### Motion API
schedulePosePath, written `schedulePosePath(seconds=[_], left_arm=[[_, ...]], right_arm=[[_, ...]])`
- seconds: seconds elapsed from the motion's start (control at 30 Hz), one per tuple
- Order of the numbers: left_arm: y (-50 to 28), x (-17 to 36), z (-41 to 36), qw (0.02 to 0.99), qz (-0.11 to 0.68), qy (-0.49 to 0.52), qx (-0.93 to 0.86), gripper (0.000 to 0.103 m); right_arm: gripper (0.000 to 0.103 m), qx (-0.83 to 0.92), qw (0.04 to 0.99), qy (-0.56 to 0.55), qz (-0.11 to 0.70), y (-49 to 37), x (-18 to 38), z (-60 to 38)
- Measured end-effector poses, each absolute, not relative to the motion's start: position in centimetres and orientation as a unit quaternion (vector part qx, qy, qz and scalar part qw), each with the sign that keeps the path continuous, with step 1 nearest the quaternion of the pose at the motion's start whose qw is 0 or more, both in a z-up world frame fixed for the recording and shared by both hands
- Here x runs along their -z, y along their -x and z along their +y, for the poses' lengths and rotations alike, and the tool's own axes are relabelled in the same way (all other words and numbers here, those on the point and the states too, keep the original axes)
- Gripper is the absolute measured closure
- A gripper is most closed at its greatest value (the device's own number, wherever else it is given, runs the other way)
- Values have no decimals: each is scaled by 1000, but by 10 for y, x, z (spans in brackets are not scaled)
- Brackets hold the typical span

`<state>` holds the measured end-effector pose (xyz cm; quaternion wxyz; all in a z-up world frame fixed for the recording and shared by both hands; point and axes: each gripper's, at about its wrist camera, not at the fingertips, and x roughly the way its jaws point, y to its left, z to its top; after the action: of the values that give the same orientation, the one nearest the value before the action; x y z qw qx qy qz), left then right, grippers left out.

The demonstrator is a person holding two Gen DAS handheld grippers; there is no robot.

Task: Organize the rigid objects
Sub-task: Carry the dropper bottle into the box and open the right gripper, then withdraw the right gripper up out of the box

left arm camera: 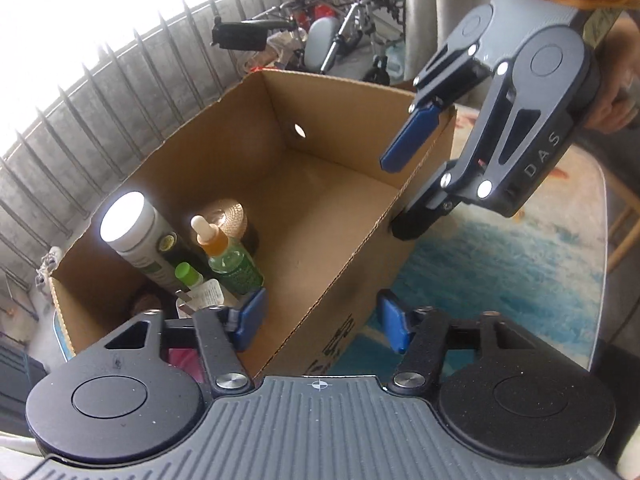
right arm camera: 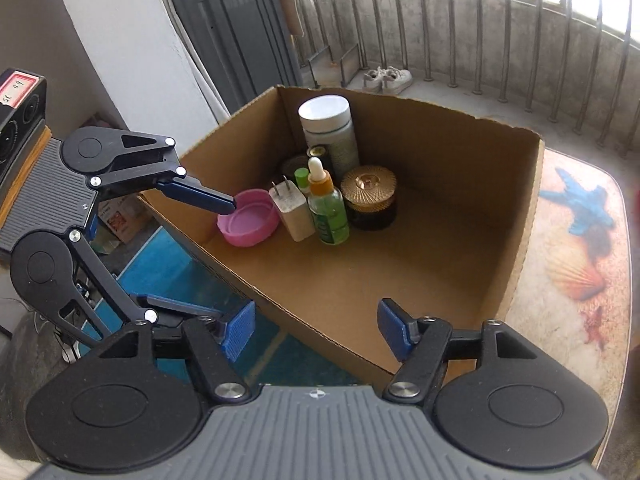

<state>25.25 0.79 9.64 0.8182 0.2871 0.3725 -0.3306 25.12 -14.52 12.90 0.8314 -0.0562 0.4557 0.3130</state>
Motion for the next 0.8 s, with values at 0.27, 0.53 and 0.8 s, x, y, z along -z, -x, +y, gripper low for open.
schedulePosePath(seconds=[0.27,0.53,0.8], left_arm=[[-231,-81,-6,784,391,-352,331,62],[-179,-80,-2,766,387,-375,351,62],[-122,-80,6,765,376,-370,369,62]], right_arm=[[46,-310,822,109,465,-238,-125,-145],[47,-321,813,111,474,-218,-130,-149],[46,-335,810,106,470,-202,-130,-160]])
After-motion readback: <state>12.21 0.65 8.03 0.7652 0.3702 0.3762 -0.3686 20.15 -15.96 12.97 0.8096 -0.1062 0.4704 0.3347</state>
